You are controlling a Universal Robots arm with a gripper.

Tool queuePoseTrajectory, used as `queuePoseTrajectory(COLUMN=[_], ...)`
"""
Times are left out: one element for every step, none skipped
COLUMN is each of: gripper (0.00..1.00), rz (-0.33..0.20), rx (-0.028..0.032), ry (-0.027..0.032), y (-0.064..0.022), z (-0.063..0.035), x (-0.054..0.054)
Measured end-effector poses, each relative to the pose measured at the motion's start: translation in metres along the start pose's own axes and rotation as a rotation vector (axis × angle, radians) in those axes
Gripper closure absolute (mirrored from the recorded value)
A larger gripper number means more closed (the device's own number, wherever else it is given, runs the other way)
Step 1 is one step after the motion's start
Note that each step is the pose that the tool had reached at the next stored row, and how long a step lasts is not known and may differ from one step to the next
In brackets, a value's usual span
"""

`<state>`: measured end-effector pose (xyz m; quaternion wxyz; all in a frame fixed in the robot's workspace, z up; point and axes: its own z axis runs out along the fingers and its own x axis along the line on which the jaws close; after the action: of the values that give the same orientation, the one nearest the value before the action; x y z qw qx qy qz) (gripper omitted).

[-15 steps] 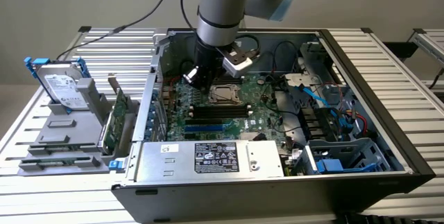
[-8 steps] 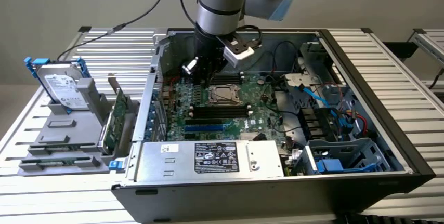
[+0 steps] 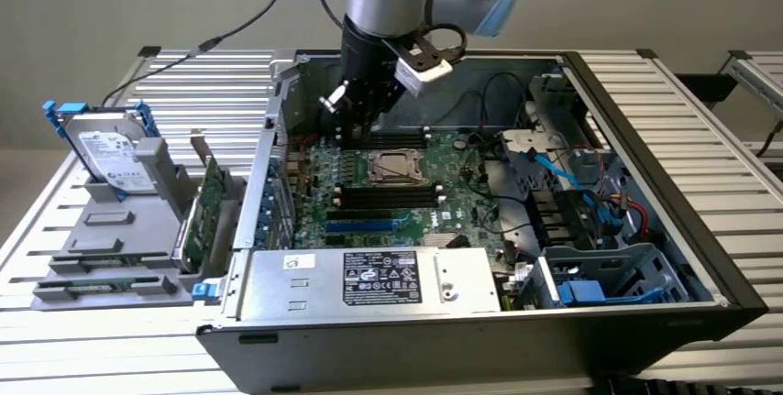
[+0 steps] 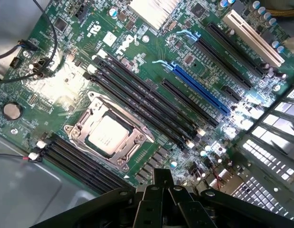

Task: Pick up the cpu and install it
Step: 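Install the second cpu locking lever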

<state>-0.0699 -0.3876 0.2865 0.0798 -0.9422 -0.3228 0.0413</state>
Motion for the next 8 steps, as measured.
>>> queuePoseTrajectory(gripper=[0.89, 0.89, 0.89, 0.89, 0.89, 0.89, 0.89, 0.89], rz=[0.000, 0.000, 0.000, 0.000, 0.000, 0.000, 0.000, 0.000], rx=[-0.0001, 0.0000, 0.0000, -0.0001, 0.0000, 0.0000, -0.0001, 0.0000], ry=[-0.0002, 0.0000, -0.0001, -0.0001, 0.0001, 0.0000, -0.0001, -0.0001], y=[-0.0006, -0.0012, -0.0018, -0.0024, -0.0030, -0.0035, -0.0041, -0.0047], z=[-0.0033, -0.0065, -0.0100, -0.0133, -0.0165, -0.0197, -0.0229, -0.0263], x=[0.000, 0.000, 0.000, 0.000, 0.000, -0.001, -0.001, -0.001])
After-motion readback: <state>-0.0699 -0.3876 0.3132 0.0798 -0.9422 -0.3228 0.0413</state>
